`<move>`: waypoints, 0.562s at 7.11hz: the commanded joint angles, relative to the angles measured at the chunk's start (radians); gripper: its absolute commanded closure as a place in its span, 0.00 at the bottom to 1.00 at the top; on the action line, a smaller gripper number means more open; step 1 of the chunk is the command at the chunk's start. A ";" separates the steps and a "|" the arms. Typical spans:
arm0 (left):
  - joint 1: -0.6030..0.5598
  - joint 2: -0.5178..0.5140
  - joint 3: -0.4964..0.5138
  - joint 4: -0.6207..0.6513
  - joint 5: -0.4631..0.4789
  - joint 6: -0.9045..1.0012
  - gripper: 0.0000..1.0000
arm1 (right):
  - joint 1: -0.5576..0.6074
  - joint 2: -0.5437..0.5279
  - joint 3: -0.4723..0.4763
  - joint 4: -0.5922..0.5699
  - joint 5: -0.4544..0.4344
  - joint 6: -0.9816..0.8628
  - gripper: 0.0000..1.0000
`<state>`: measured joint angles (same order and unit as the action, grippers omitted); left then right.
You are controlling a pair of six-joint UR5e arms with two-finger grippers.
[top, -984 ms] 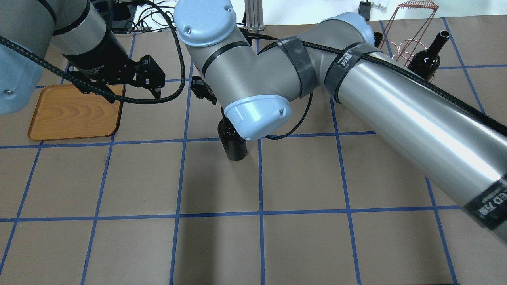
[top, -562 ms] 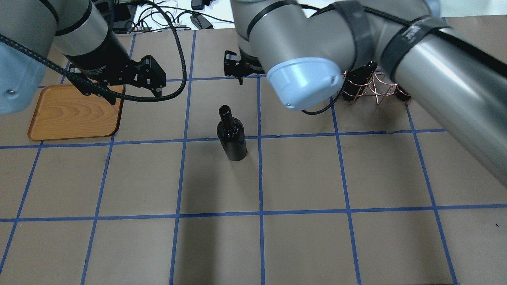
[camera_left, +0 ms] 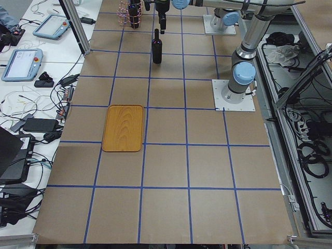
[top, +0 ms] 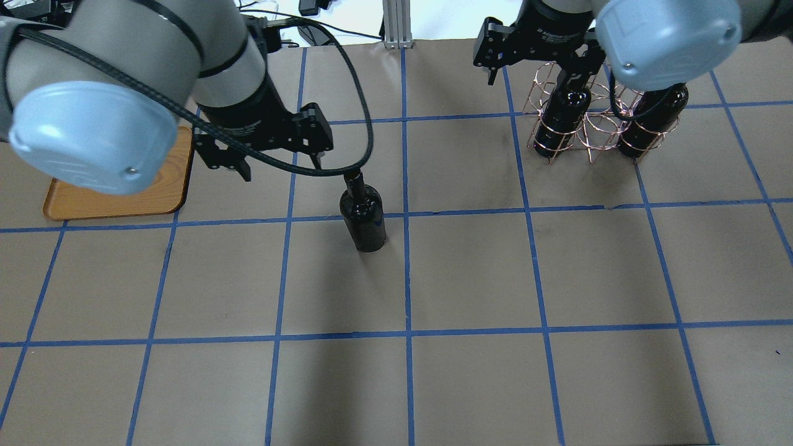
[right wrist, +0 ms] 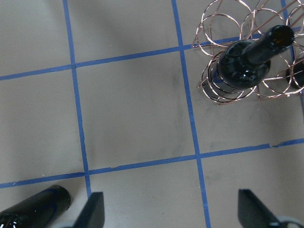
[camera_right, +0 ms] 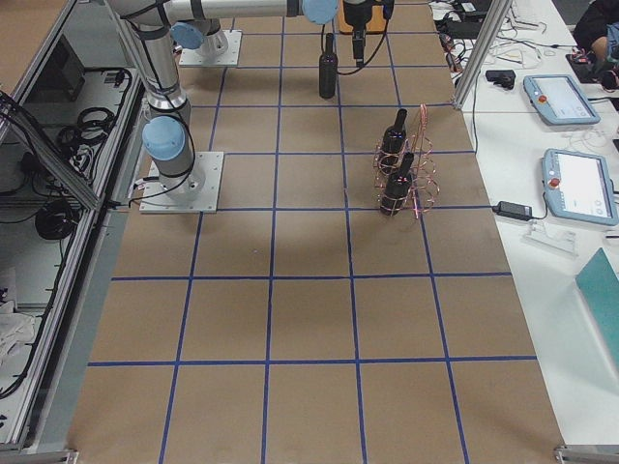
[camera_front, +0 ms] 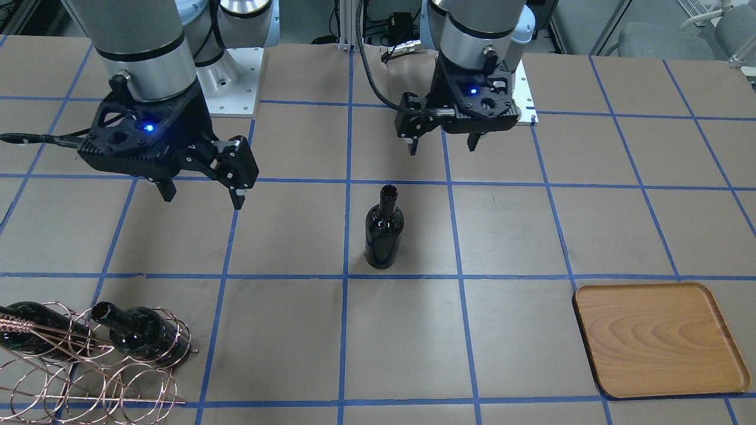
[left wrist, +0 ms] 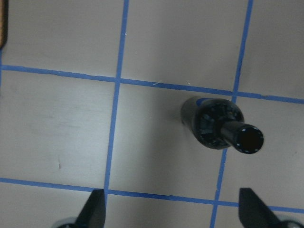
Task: Take wine from basket and place on tray
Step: 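Move the left gripper over the bottle neck while the right arm returns above the rack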
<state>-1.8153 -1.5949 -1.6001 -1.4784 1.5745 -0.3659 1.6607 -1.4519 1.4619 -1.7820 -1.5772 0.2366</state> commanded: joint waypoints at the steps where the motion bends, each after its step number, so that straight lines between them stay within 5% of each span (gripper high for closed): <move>1: -0.090 -0.063 -0.001 0.051 -0.011 -0.054 0.00 | -0.056 -0.018 0.002 0.038 0.003 -0.067 0.00; 4: -0.088 -0.166 -0.003 0.190 0.004 -0.033 0.00 | -0.104 -0.019 0.009 0.065 0.016 -0.201 0.00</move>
<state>-1.9034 -1.7274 -1.6023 -1.3169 1.5710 -0.4044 1.5694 -1.4689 1.4666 -1.7290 -1.5661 0.0791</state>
